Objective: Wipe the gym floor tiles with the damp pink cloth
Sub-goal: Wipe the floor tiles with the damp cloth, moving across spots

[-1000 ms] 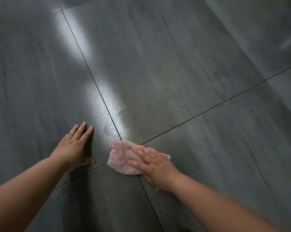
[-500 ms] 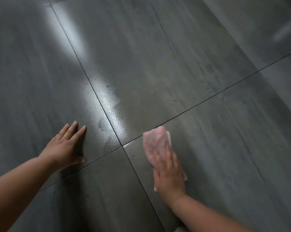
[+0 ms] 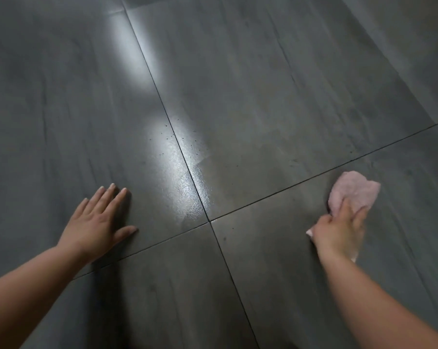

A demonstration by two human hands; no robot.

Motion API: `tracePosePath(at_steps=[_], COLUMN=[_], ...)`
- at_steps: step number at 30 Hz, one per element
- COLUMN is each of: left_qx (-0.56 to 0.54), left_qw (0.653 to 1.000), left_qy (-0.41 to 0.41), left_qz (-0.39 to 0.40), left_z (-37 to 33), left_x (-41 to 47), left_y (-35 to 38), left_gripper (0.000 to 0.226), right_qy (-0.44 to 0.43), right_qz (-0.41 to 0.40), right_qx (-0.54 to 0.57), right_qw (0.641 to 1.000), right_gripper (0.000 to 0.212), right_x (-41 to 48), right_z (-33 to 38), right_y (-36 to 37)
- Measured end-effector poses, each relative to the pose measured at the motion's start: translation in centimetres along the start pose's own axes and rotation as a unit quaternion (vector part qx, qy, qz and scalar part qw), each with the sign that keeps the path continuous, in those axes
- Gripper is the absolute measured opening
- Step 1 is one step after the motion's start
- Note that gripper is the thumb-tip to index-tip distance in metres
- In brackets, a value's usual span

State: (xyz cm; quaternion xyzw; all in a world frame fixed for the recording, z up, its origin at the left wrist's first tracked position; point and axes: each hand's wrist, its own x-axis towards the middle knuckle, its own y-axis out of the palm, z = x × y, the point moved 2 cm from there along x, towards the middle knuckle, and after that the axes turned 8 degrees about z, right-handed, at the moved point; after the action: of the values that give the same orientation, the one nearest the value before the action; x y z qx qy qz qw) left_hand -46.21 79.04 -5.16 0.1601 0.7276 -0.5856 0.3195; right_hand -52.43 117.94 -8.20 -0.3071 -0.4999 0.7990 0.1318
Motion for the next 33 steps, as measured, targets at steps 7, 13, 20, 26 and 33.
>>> tracePosePath(at_steps=[7,13,20,26,33], left_qx=[-0.054,0.006,0.023,0.027,0.032], left_qw=[0.996,0.994,0.990,0.988,0.988], left_qy=[-0.005,0.010,-0.003,-0.013,-0.010], left_qz=[0.074,0.109,0.140,0.153,0.153], left_z=[0.6,1.6,1.8,1.7,1.5], left_x=[1.7,2.0,2.4,2.2,2.2], left_y=[0.9,1.0,1.1,0.8,0.7], left_gripper=[0.122,0.122,0.121,0.118,0.115], right_qy=[-0.556,-0.583,-0.189,-0.545,-0.465], right_qz=[0.116,0.123,0.104,0.223,0.055], right_qx=[-0.178,-0.235,-0.127,-0.232,-0.134], right_qw=[0.803,0.768,0.968,0.774,0.873], right_gripper=[0.054,0.048,0.056,0.062,0.057], right_x=[-7.3,1.7,0.4,-7.4,2.5], right_z=[6.2,10.2,21.5,25.3,21.7], right_y=[7.5,5.7,7.8,12.8,7.4])
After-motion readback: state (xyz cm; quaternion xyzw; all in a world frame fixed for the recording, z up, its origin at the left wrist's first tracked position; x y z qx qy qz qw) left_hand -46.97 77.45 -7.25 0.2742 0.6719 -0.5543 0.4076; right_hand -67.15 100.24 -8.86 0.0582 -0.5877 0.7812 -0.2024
